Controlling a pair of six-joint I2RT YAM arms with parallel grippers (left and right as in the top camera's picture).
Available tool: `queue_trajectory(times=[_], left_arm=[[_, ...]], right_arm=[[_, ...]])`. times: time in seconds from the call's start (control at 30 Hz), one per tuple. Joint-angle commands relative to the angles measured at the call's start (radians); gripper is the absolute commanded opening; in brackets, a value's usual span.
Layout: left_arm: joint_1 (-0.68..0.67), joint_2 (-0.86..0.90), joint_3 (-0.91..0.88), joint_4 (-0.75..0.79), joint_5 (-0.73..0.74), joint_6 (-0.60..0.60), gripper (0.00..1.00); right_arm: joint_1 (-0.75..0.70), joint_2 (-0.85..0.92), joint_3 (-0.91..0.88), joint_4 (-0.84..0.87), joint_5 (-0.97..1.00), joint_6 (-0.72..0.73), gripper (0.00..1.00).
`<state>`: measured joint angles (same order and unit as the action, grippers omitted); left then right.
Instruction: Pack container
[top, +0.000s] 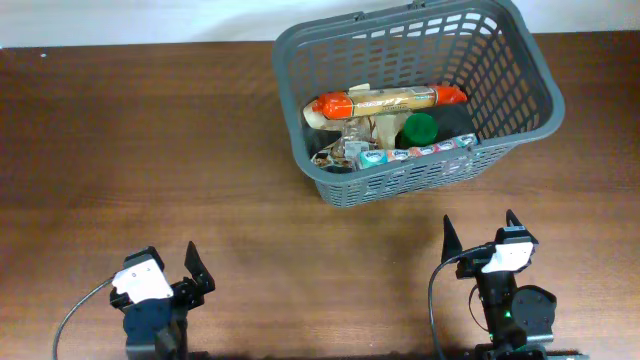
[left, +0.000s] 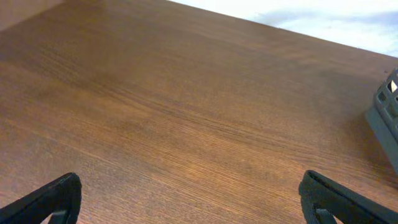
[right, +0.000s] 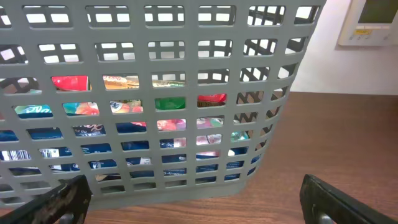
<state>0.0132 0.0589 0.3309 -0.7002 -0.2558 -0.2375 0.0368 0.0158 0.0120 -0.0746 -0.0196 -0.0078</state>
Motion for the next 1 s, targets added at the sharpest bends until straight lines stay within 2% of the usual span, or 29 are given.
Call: queue_trajectory(times=[0.0,0.3,0.73,0.97], left_arm=[[-0.005,-0.016,-0.013,0.01,0.018,0.034,0.99],[-0.005,-0.054,-0.102,0.057,0.059,0.066,0.99],[-0.005,-0.054,-0.14,0.106,0.111,0.314,0.99],[-0.005,-0.054,-0.146,0.108,0.122,0.389,0.99]], right_arm=[[-0.006,-0.01,-0.006,-0.004,0.008,-0.003,0.99],[-0.006,-0.01,-0.006,-0.004,0.008,-0.003,0.99],[-0.006,-0.01,-0.006,-0.004,0.008,-0.003,0.99],[-0.006,-0.01,-0.006,-0.004,0.008,-0.003,0.99]])
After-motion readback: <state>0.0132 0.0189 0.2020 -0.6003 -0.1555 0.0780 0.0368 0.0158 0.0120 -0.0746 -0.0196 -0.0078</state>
